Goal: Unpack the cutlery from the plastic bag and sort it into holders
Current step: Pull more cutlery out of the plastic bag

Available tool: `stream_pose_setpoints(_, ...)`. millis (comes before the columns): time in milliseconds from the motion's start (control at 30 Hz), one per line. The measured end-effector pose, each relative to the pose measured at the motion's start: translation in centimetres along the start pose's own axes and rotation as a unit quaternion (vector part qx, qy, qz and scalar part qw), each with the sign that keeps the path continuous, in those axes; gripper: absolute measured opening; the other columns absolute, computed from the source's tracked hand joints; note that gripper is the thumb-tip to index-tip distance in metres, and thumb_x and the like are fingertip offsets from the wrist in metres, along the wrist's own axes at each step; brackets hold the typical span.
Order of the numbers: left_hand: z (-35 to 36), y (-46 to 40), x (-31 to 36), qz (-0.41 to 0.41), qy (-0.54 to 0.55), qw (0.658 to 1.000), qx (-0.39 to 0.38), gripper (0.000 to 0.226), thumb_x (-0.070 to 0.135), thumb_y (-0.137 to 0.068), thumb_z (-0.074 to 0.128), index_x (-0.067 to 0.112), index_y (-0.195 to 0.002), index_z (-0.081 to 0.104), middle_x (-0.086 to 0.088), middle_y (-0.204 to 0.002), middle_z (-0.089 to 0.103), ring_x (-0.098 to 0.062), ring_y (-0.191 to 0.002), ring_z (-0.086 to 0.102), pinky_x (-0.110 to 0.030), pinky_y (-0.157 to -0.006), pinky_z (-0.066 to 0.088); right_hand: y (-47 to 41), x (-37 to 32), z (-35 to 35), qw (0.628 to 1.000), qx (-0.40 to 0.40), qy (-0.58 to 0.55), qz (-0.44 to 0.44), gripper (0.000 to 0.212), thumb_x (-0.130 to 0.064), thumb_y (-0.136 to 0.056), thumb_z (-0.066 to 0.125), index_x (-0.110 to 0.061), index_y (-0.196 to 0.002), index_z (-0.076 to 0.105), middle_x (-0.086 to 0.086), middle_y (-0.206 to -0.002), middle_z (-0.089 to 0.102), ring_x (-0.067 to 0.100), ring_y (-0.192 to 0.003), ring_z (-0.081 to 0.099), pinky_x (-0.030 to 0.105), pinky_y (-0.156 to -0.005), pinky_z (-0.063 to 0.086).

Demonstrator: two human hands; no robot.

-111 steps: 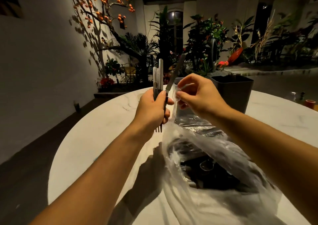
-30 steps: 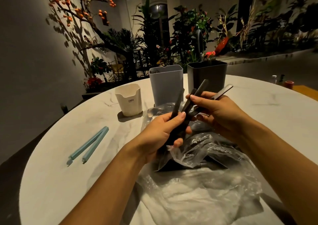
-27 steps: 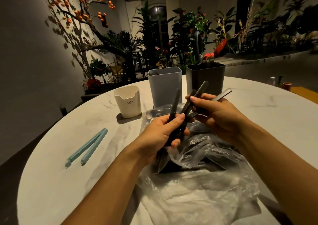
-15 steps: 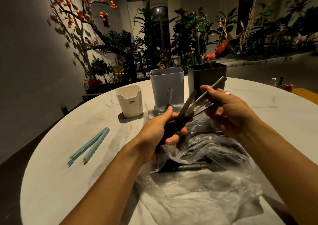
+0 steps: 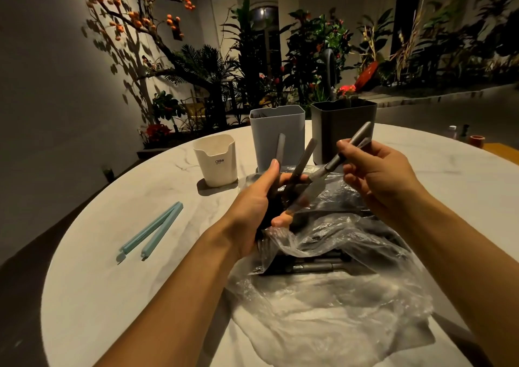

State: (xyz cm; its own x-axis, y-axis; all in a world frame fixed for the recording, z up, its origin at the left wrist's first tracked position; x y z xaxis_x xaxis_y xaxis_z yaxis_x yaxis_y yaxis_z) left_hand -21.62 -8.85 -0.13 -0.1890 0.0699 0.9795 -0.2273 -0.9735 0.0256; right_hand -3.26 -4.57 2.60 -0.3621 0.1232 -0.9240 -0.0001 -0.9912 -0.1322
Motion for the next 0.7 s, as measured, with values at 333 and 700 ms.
stream_pose_setpoints(333, -0.8, -0.1, 0.2, -0.002, -0.028, 1.000, 0.000, 0.026, 0.025, -0.104, 0.049, 0.009, -0.111, 0.068, -0.012, -0.092, 0.072, -0.008, -0.045, 0.040, -0.016, -0.042, 0.034, -0.1, -0.6, -0.1, 0.999, 0.001, 0.032, 0.002, 0.016, -0.021, -0.093, 0.063, -0.010, -0.103, 0.070, 0.007, -0.092, 0.071, 0.012, -0.079, 0.069, 0.019, -0.056, 0.053)
stream_pose_setpoints(700, -0.8, 0.3, 0.5, 0.021, 0.075, 0.997, -0.019, 0.042, 0.030, -0.107, 0.035, 0.011, -0.121, 0.070, -0.014, -0.124, 0.069, -0.004, -0.042, 0.032, -0.015, -0.038, 0.027, -0.1, -0.1, -0.4, 0.999, -0.021, 0.011, 0.034, 0.019, -0.018, -0.089, 0.066, -0.005, -0.103, 0.067, 0.010, -0.089, 0.065, 0.008, -0.061, 0.062, 0.015, -0.055, 0.053)
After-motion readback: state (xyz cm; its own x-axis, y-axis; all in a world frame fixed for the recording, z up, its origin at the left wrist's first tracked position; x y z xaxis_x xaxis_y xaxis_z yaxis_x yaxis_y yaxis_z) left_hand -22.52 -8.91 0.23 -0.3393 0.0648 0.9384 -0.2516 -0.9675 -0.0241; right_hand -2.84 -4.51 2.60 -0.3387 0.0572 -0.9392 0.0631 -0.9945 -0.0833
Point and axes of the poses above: each hand's wrist, its own y-axis away from the middle knuckle, its own z-axis out of the palm, x = y × z, the point moved 4 cm from there along -y, towards the middle knuckle
